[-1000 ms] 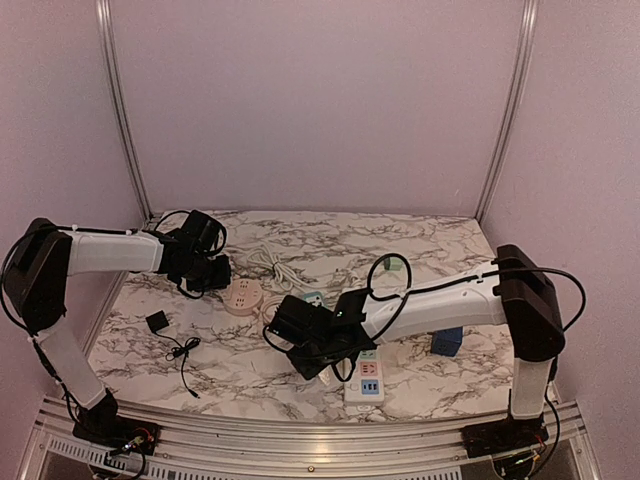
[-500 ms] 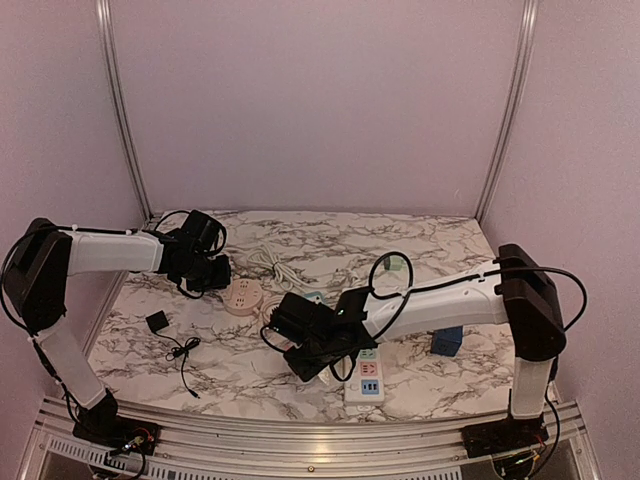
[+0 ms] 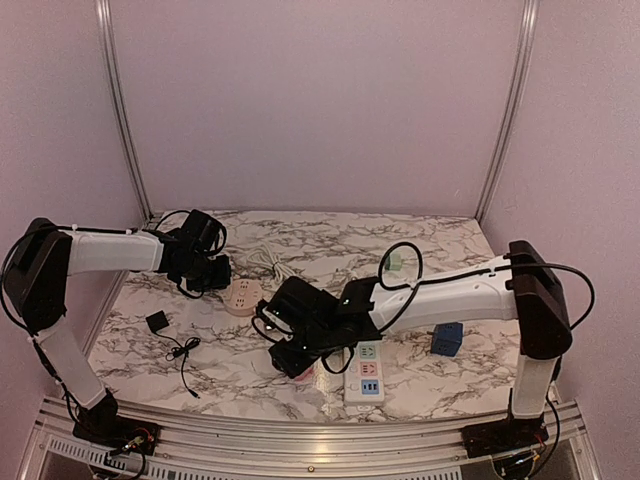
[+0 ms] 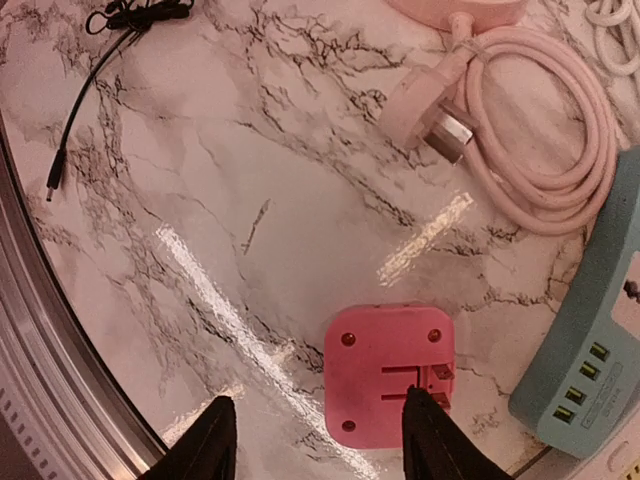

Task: Pull the plug off the socket

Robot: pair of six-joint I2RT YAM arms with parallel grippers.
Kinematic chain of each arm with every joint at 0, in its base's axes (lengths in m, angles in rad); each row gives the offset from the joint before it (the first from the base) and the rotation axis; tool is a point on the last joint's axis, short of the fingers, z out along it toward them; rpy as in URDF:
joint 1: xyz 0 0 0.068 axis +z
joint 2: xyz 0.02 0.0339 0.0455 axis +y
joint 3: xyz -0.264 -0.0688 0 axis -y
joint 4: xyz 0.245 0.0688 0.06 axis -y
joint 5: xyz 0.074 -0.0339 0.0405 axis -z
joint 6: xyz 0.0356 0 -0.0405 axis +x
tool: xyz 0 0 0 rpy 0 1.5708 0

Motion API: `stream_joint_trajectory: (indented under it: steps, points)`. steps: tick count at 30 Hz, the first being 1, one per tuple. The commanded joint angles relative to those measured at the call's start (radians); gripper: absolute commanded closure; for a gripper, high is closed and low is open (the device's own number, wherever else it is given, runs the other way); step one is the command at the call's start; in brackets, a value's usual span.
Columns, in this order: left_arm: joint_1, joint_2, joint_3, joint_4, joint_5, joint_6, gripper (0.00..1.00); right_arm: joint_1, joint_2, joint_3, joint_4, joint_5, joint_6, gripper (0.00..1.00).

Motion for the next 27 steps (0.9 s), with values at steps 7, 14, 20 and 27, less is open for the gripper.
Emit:
stream_joint_trajectory:
  steps: [7, 14, 20, 27]
  points:
    - [-0.010, 0.042, -0.018, -0.154, 0.083, 0.011, 0.99, -0.144, 0.064, 0.154, 0.233, -0.186, 0.049, 0.52]
    - [-0.010, 0.039, -0.023, -0.147, 0.112, 0.013, 0.99, -0.227, 0.195, 0.271, 0.363, -0.326, 0.161, 0.74]
    - [-0.010, 0.029, -0.039, -0.136, 0.127, 0.012, 0.99, -0.263, 0.305, 0.363, 0.409, -0.374, 0.224, 0.82]
    - [-0.017, 0.009, -0.064, -0.126, 0.141, 0.002, 0.99, -0.276, 0.431, 0.463, 0.446, -0.398, 0.290, 0.91]
